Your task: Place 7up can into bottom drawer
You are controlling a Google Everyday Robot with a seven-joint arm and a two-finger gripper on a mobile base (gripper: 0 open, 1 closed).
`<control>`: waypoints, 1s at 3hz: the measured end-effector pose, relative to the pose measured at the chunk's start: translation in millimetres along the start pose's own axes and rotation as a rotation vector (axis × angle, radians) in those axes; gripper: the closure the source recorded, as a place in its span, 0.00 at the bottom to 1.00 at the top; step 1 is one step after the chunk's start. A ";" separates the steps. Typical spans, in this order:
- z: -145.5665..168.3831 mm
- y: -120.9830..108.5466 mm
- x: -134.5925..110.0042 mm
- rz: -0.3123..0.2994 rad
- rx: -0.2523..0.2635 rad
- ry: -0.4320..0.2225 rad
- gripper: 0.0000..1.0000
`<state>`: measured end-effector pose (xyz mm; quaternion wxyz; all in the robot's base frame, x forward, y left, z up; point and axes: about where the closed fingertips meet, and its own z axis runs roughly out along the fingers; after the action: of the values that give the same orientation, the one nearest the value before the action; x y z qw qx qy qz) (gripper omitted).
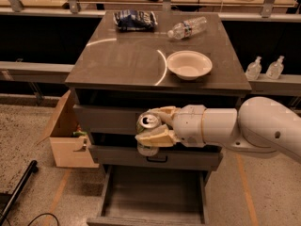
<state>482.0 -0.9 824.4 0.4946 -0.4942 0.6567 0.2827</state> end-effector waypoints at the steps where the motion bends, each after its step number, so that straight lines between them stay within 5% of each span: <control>1: 0.0 0.0 0.0 0.000 0.000 0.000 1.00; 2: 2.4 1.9 0.9 -0.011 0.005 0.015 1.00; 3: 10.5 8.0 42.0 -0.074 0.035 0.078 1.00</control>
Offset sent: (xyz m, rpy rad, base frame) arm -0.0008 0.0015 -0.0059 -0.0445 -0.0128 -0.0144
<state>477.5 -4.6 780.7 0.4873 -0.5202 0.6615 0.2332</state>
